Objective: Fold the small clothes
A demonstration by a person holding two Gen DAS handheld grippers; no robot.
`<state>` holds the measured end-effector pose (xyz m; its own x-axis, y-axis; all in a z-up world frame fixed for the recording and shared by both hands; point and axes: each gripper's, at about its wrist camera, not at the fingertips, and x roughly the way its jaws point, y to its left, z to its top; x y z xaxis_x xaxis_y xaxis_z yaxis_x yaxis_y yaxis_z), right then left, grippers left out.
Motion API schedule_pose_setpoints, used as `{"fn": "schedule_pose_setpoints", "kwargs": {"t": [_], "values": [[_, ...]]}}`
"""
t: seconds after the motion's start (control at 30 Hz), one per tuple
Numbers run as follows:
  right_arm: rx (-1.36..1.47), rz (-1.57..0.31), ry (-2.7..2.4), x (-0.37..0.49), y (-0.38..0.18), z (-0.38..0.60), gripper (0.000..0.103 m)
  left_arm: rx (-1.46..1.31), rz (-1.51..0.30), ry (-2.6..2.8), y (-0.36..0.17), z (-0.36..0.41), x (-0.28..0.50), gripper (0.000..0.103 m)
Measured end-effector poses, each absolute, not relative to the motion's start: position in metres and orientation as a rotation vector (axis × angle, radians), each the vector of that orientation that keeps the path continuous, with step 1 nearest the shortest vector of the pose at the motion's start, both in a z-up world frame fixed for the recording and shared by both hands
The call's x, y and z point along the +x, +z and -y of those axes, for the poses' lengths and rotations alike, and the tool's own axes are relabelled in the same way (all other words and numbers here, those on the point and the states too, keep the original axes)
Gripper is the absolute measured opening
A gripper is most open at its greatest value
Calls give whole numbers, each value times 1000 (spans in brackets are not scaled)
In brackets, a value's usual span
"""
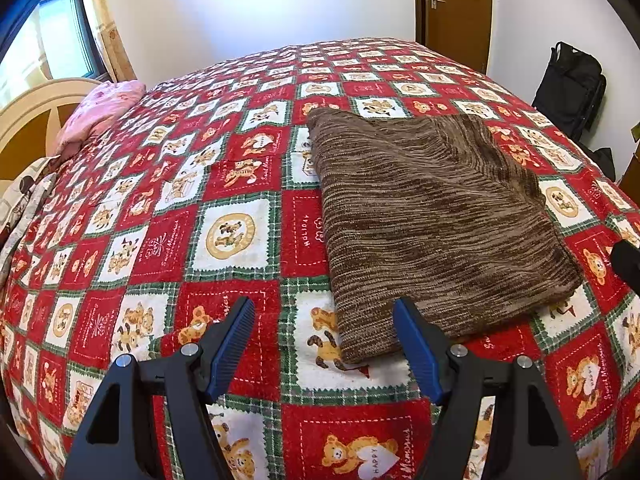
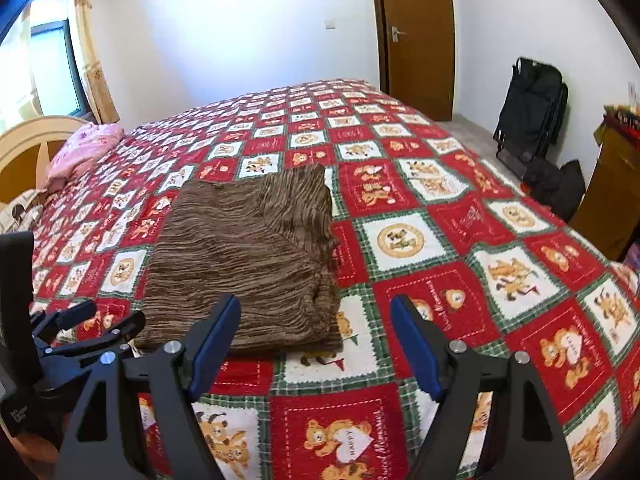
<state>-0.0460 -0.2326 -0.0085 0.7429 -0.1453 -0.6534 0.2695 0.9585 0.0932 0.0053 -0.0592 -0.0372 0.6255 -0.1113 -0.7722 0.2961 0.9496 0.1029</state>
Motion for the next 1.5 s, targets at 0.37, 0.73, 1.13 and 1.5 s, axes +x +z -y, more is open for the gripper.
{"fn": "schedule_pose_setpoints", "kwargs": {"t": [0.37, 0.73, 1.13, 1.5], "values": [[212, -721, -225, -36, -15, 244, 83, 224, -889, -210, -44, 60, 20, 72], [252, -727, -189, -9, -3, 270, 84, 79, -937, -311, -35, 63, 61, 72], [319, -765, -132, 57, -21, 287, 88, 55, -955, -288, -47, 93, 116, 72], [316, -891, -151, 106, -67, 291, 87, -13, -989, -311, -69, 99, 136, 72]]}}
